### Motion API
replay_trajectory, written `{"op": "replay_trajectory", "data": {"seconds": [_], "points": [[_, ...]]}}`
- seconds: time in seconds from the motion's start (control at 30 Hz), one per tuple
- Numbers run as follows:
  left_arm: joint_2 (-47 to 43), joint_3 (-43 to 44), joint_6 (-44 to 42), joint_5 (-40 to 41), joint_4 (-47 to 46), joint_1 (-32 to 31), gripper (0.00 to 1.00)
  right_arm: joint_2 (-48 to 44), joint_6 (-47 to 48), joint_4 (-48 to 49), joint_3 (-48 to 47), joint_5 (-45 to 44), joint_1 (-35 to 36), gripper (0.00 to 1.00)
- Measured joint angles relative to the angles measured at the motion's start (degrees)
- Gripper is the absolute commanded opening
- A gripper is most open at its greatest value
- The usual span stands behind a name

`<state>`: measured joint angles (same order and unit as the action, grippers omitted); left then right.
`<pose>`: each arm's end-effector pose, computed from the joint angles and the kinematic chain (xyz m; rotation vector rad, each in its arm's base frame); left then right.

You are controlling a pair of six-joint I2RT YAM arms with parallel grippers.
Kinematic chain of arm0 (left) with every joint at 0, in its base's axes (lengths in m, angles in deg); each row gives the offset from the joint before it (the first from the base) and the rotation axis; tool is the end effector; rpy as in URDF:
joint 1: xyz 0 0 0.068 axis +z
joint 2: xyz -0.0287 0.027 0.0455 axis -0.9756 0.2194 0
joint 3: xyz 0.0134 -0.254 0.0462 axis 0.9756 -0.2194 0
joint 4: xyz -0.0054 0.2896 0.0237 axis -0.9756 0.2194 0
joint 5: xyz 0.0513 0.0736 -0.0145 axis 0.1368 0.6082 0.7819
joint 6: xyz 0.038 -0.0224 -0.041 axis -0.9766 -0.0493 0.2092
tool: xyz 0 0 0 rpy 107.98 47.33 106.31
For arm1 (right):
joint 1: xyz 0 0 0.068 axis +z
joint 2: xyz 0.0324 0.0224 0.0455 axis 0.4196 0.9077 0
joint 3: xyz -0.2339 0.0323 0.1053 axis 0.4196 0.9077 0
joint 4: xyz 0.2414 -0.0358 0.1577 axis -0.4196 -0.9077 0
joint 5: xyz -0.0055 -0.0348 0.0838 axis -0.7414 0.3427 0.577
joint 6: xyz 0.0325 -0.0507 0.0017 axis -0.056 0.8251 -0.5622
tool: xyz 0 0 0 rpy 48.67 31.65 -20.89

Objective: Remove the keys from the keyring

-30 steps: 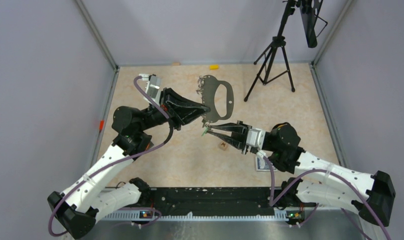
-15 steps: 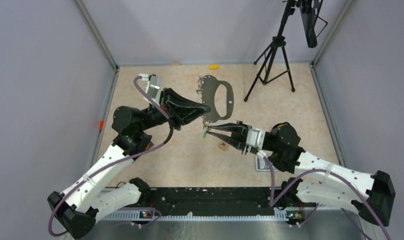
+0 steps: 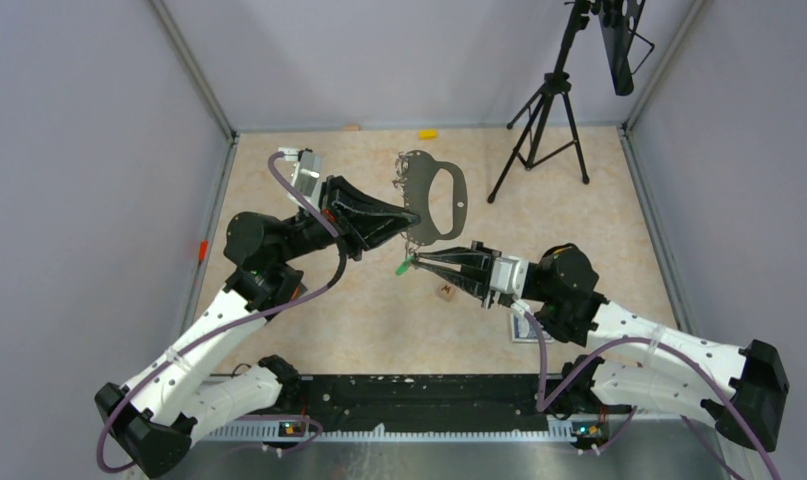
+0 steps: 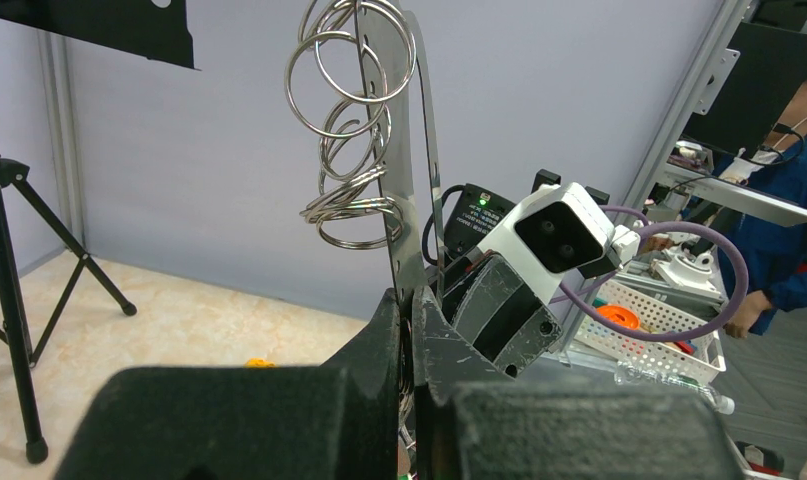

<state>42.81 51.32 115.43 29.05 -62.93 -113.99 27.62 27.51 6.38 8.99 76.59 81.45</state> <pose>0.1724 -0.1650 0.4372 0.7267 1.0605 -1.4858 0.1205 0.2237 0.3452 -1.1013 0.5773 0.8165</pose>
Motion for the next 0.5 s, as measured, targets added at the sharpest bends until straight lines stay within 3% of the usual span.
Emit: {"op": "replay_trajectory", "data": {"seconds": [0.5], "points": [[0.00, 0.00, -0.02, 0.04, 0.02, -0.02, 0.00, 0.00, 0.00, 0.13, 0.00, 0.07, 0.00, 0.02]]}}
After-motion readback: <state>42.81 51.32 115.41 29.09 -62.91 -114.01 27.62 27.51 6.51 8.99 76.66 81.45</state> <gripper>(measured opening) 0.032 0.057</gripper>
